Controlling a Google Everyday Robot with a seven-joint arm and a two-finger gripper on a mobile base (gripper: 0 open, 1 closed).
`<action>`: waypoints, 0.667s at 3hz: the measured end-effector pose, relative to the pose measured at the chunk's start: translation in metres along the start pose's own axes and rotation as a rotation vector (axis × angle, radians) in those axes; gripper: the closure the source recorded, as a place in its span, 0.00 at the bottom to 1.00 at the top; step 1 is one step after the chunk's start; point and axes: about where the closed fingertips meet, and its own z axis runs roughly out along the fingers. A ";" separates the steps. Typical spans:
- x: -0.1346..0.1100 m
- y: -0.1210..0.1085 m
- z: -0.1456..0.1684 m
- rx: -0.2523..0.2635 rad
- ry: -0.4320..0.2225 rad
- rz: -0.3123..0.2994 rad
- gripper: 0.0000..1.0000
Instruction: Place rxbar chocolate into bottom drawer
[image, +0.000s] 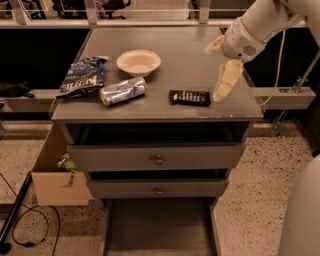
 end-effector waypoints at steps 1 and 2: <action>0.005 0.000 0.012 -0.024 -0.001 0.009 0.00; 0.006 -0.003 0.026 -0.064 -0.004 0.026 0.00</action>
Offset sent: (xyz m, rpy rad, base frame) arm 0.0119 0.0083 -0.0330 0.0025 0.1281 0.0156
